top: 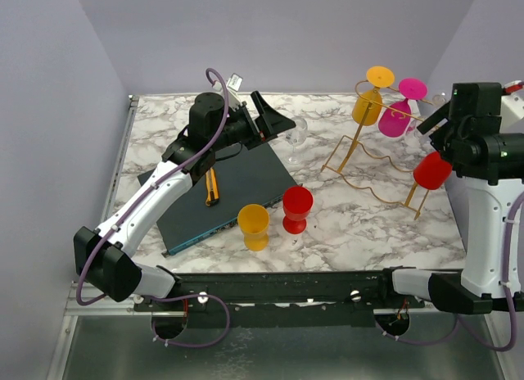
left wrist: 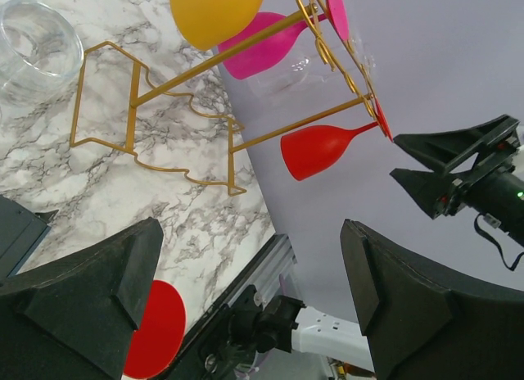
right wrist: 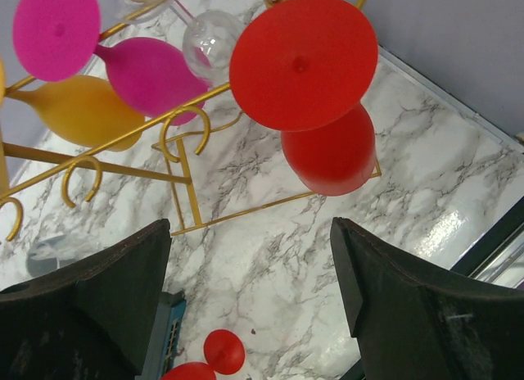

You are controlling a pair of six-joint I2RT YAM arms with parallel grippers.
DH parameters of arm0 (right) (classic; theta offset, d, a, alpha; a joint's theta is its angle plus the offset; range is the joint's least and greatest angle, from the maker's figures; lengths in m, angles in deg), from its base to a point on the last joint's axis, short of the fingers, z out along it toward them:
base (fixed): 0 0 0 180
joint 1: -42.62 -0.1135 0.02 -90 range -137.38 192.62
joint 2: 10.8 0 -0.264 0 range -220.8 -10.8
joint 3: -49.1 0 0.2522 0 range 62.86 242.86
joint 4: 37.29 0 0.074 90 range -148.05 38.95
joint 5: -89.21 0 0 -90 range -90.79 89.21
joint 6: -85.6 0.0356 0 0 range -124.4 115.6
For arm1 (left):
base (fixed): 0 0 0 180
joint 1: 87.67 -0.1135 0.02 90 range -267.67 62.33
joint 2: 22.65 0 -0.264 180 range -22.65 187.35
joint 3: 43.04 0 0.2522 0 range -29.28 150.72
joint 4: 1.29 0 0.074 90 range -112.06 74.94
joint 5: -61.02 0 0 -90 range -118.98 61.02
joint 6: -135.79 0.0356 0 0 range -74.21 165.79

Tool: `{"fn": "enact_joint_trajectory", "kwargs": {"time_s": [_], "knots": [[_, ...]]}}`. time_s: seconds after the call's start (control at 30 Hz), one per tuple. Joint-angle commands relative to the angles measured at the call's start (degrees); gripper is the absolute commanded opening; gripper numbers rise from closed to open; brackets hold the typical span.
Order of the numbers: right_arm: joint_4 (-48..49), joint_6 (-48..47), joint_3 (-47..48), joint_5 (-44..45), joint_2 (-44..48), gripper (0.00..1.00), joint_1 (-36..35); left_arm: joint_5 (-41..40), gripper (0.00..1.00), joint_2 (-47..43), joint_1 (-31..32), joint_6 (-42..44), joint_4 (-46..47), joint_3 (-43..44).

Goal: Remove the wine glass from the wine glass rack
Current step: Pick up the wine glass from the wine rack.

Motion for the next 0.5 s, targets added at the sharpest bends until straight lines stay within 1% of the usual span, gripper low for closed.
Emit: {"fn": "enact_joint_trajectory", "kwargs": {"time_s": [0.0,0.07,0.23,0.47], "knots": [[5.7,0.8,-7.1,1.8,6.7,0.85,0.4,1.7,0.99,-1.2,0.3,0.3,2.0,-0.4],[8.1,-0.4,-8.3,-0.8,6.5,0.85,0.4,2.1,0.99,-1.0,0.3,0.3,2.0,-0.1],[12.0,-4.4,-5.6,-4.7,4.1,0.87,0.4,1.8,0.99,-0.7,0.3,0.5,2.0,0.3],[9.9,-9.1,13.5,-8.3,-7.0,0.88,0.8,1.2,0.99,0.8,0.3,0.2,2.0,1.5]]}}
